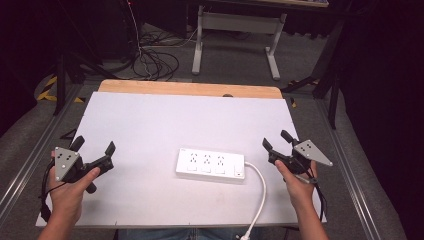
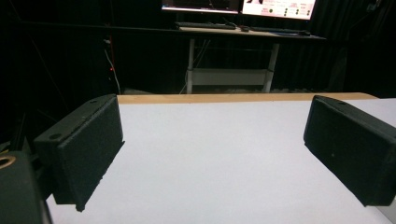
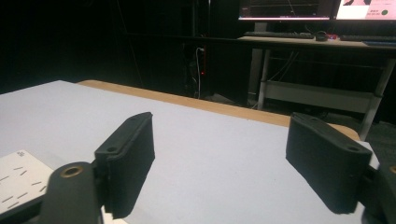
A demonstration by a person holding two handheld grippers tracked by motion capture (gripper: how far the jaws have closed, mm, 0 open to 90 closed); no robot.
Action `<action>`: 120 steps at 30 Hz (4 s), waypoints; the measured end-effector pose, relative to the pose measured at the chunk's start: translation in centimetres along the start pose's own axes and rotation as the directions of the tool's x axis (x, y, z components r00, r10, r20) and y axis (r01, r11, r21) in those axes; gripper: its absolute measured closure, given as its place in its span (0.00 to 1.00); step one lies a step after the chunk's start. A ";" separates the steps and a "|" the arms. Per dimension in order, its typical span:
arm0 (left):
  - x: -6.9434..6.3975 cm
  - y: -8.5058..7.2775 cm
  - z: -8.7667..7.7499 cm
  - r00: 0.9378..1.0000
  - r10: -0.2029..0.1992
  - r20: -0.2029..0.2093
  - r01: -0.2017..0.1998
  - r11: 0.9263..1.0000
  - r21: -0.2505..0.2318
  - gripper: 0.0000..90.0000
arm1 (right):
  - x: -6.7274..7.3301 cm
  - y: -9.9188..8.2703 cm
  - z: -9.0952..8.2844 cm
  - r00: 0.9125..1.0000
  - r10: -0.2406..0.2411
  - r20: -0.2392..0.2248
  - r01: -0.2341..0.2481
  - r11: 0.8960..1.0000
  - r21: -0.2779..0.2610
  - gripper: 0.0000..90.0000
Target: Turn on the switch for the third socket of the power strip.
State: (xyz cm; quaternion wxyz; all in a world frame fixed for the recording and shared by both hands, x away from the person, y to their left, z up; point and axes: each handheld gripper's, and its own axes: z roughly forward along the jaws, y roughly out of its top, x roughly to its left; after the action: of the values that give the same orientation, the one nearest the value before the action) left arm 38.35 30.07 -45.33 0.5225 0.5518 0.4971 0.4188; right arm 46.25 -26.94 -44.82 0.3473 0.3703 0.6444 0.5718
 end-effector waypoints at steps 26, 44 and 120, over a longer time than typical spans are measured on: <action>0.0 0.0 0.0 1.000 -0.001 0.003 0.001 1.000 0.001 0.06 | 0.0 0.2 -0.3 0.999 -0.016 -0.044 0.016 1.000 0.005 0.74; 0.0 0.0 0.0 1.000 -0.005 0.003 0.005 1.000 -0.002 0.06 | -0.1 0.4 -0.6 0.997 -0.001 -0.080 0.005 0.999 0.047 0.97; 0.1 0.0 0.1 1.000 0.003 0.003 -0.003 1.000 0.008 0.06 | 4.7 1.9 1.8 0.955 -0.065 -0.289 0.093 0.992 0.084 1.00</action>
State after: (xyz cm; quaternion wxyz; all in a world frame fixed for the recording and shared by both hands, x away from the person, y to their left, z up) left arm 38.43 30.11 -45.38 0.5204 0.5551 0.4974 0.4167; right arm 45.68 -21.89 -43.21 0.2547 0.2741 0.7291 0.5730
